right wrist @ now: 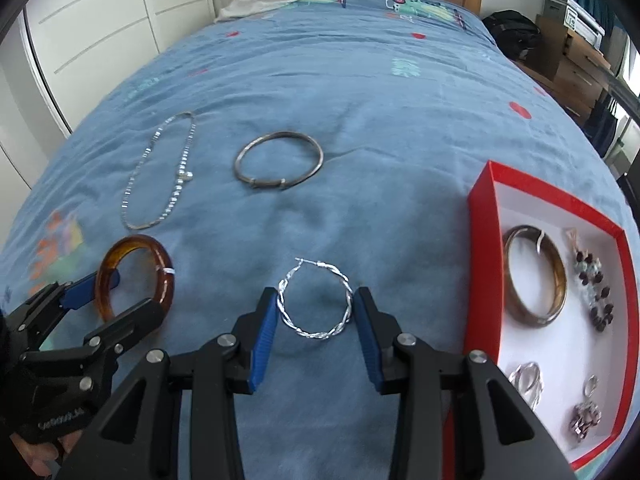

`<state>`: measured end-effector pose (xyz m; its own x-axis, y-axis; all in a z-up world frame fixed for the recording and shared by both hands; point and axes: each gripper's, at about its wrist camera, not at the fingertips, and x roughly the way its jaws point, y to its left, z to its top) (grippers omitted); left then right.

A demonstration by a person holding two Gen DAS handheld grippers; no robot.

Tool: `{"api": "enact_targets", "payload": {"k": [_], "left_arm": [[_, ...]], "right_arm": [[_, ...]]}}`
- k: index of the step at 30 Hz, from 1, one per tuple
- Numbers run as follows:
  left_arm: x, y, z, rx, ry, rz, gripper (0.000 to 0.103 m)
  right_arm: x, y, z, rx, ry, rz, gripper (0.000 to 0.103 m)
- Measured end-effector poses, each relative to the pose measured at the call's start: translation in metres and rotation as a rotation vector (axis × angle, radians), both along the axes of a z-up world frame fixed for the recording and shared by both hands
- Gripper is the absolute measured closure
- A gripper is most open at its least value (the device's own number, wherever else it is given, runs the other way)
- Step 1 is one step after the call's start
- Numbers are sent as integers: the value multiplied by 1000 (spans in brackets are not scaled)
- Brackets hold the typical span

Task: Organize jewelry
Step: 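Carry amber bangle and twisted hoop into the red box and open both tools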

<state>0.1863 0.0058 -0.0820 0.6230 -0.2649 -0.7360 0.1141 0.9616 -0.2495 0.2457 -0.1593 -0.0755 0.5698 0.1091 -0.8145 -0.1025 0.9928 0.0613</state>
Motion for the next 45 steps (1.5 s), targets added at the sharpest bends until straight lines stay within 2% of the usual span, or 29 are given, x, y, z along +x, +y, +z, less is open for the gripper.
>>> {"api": "enact_targets", "payload": {"k": [5, 9, 14, 20, 24, 29, 36, 45], "left_arm": [[-5, -5, 23, 26, -34, -12, 29], [-3, -24, 46, 32, -70, -55, 29], [1, -65, 71, 0, -103, -136, 29], [14, -137, 87, -57, -118, -265, 29], [27, -187, 84, -60, -109, -337, 29], [43, -231, 67, -27, -77, -402, 29], [48, -258, 39, 65, -30, -470, 29], [63, -278, 19, 191, -21, -522, 29]], "right_arm": [[-17, -11, 25, 52, -64, -14, 66], [-32, -39, 52, 81, -118, -61, 66], [-48, -94, 66, 65, -134, -142, 66], [-67, -163, 63, 34, -105, -215, 66], [-70, -196, 53, 51, -75, -209, 66], [-70, -214, 40, 54, -42, -159, 66], [-60, -222, 17, -3, 32, -38, 66], [-58, -223, -4, -68, 123, 114, 66]]}}
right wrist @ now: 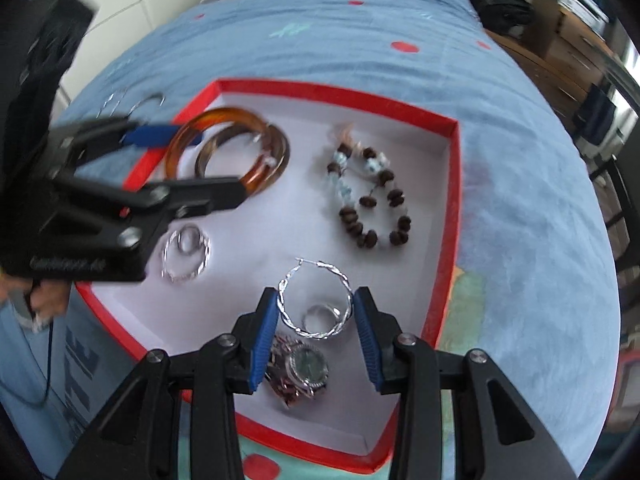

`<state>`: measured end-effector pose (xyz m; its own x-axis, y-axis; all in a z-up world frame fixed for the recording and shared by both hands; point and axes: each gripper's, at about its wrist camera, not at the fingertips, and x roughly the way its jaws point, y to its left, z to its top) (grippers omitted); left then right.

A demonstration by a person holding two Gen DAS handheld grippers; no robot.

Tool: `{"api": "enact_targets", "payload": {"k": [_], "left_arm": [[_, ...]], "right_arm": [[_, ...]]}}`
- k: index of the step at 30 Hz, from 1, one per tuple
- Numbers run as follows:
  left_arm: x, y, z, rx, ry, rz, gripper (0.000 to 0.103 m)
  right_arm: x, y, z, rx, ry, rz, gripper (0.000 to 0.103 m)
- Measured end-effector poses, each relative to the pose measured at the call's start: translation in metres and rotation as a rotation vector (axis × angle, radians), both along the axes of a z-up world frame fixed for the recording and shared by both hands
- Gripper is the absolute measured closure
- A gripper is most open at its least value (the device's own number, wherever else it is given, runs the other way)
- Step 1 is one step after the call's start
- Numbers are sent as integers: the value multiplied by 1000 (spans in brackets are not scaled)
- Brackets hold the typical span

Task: Organize jewelry
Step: 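Carry amber bangle and twisted hoop into the red box and open both tools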

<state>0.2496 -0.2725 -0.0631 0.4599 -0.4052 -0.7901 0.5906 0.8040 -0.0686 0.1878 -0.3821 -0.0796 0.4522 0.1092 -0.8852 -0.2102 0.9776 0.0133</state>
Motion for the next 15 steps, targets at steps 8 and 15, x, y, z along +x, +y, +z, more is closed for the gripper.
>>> {"api": "enact_targets", "payload": {"k": [8, 15], "left_arm": [[-3, -6, -8, 114, -42, -76, 29], [-4, -5, -8, 119, -38, -77, 28]], "right_arm": [[3, 5, -2, -58, 29, 91, 65], [4, 6, 0, -66, 42, 111, 65]]}}
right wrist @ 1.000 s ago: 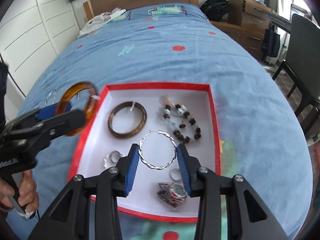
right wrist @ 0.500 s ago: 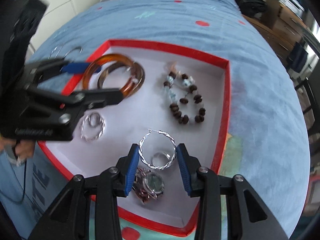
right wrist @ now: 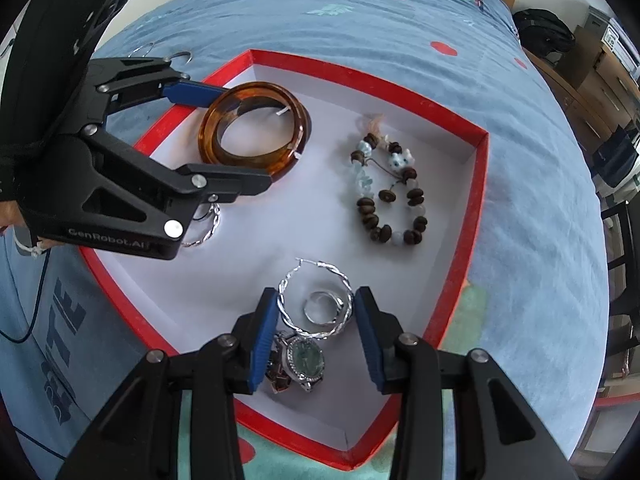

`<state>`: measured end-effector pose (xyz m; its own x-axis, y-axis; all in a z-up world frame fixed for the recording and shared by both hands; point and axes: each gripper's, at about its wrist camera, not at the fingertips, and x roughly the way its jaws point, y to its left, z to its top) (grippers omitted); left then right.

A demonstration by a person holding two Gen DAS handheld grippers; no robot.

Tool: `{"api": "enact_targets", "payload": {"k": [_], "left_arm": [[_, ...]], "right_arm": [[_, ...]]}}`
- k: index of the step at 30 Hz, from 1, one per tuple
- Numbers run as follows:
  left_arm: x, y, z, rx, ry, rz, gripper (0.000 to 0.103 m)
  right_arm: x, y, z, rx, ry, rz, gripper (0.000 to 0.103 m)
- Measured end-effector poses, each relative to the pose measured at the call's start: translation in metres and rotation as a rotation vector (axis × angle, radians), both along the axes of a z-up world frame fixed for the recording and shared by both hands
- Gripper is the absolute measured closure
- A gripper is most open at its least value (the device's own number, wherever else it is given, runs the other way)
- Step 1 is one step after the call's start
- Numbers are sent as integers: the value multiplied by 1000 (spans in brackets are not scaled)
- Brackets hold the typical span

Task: Organize jewelry
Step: 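Carry amber bangle and twisted hoop into the red box and open both tools, then withdraw both tools from the box toward the necklace and silver bangle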

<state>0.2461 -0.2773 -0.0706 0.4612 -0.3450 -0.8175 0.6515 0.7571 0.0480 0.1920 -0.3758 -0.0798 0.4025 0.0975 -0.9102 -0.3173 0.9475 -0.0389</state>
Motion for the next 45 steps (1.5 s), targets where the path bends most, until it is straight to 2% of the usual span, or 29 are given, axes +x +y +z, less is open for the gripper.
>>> {"api": "enact_targets", "payload": {"k": [11, 19, 24, 31, 38, 45], "left_arm": [[-15, 3, 10, 25, -2, -38, 28], [-42, 35, 61, -46, -26, 7, 26], [-74, 88, 103, -85, -77, 104, 21], [-119, 179, 140, -101, -151, 284, 16], [-162, 266, 156, -91, -209, 458, 9], [-181, 321, 153, -123, -209, 588, 6]], "right_arm": [[-19, -4, 13, 13, -2, -49, 57], [-54, -7, 56, 17, -72, -132, 57], [-86, 3, 98, 22, -145, -165, 57], [-124, 44, 150, 62, -262, -170, 57], [-147, 93, 165, 99, -314, -138, 52], [-152, 136, 174, 143, -333, -120, 46]]}}
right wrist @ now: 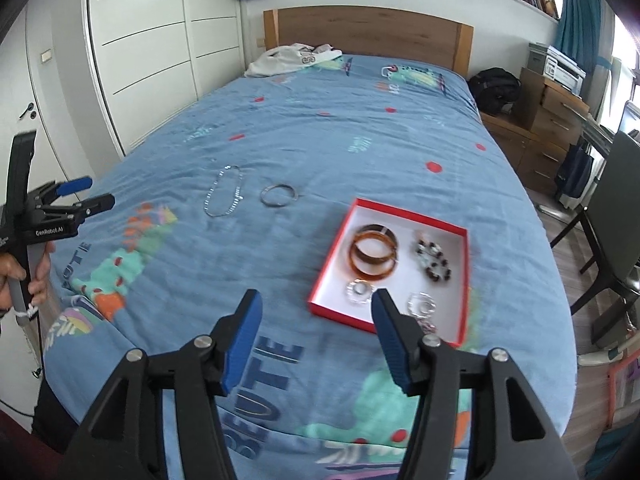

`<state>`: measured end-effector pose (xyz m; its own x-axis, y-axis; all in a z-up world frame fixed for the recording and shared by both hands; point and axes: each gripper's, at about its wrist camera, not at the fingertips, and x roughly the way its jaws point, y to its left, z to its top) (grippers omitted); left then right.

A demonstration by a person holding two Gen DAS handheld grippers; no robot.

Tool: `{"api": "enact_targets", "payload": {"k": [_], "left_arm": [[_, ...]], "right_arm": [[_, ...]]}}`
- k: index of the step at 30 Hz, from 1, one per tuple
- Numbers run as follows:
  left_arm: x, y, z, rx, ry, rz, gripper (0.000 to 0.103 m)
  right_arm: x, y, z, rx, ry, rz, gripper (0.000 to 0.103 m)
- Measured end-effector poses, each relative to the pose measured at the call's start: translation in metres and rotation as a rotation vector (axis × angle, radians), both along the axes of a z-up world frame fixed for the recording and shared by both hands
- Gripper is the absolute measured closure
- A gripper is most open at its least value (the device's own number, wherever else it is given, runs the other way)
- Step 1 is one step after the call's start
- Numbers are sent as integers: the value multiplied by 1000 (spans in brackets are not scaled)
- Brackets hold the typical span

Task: Organize jewelry
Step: 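Withdraw both tools from the box toward the necklace and silver bangle, then grasp the silver chain necklace with left tool while right tool grasps the silver bangle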

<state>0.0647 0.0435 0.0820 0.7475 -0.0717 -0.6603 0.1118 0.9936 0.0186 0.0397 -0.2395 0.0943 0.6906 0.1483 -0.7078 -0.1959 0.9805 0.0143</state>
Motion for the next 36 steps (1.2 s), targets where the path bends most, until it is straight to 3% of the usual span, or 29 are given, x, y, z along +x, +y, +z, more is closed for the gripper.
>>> {"api": "enact_targets", "payload": {"k": [12, 25, 36], "left_arm": [[37, 27, -42, -53, 62, 83, 1], [131, 26, -98, -115, 156, 129, 1], [217, 9, -139, -139, 214, 116, 1]], "right_arm": [[53, 41, -18, 65, -15, -7, 31], [161, 65, -71, 153, 37, -29, 30], [239, 74, -121, 165, 92, -31, 29]]}}
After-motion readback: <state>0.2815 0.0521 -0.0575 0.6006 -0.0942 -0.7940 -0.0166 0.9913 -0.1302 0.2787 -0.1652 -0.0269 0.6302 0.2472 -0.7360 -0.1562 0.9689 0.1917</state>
